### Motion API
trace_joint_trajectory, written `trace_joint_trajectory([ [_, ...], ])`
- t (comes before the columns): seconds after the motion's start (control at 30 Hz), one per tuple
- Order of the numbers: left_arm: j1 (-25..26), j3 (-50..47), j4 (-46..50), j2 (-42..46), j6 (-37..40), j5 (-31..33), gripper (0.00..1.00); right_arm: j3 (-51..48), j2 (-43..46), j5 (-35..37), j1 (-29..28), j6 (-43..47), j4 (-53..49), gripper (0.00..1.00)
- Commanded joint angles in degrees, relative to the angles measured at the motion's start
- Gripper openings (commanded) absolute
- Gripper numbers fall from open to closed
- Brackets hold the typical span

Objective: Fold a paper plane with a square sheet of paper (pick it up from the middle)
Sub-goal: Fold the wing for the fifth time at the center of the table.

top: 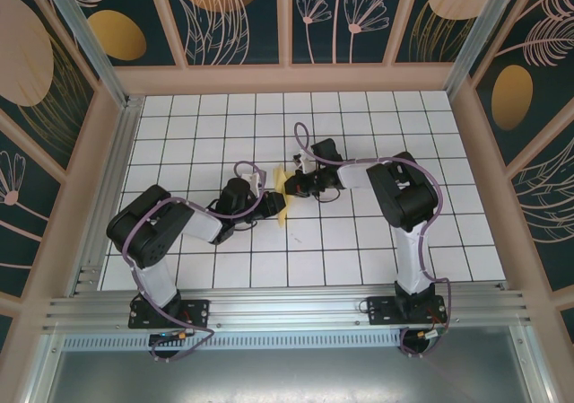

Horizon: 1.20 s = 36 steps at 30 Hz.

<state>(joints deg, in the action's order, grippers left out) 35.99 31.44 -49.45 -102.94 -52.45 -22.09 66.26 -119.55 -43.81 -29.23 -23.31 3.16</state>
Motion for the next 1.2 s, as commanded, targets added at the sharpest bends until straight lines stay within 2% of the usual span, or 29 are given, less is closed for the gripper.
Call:
trace_joint_trajectory([
  [0.0,0.0,0.2,-0.2,-1.8,0.3,-0.7,0.19,-0.6,-4.0,4.7,0.0,0.2,-3.4,0.00],
  [0.57,0.3,1.3,2.2,-4.2,1.0,1.1,0.20,-0.5,-4.1,5.1,-0.4,0.4,-3.9,0.00],
  [0.67,0.5,2.4,4.3,-4.6,1.2,1.6,0.19,-0.3,-4.3,5.2,-0.5,0.3,-4.0,0.00],
  [0.8,1.4,4.2,11.8,-4.2,2.3,5.0,0.19,0.7,-3.5,5.5,-0.8,-0.2,-5.2,0.00],
  [0.93,2.2,5.9,20.7,-3.4,3.7,9.7,0.16,1.7,1.2,5.9,-0.8,-2.5,-5.9,0.11],
  [1.03,2.4,6.6,23.9,-3.1,3.8,11.3,0.13,2.1,5.6,8.3,-0.7,-4.5,-6.6,0.19],
  [1.17,2.4,7.8,26.4,-3.9,3.5,12.2,0.09,1.0,10.1,13.5,-0.6,-6.8,-7.5,0.21],
])
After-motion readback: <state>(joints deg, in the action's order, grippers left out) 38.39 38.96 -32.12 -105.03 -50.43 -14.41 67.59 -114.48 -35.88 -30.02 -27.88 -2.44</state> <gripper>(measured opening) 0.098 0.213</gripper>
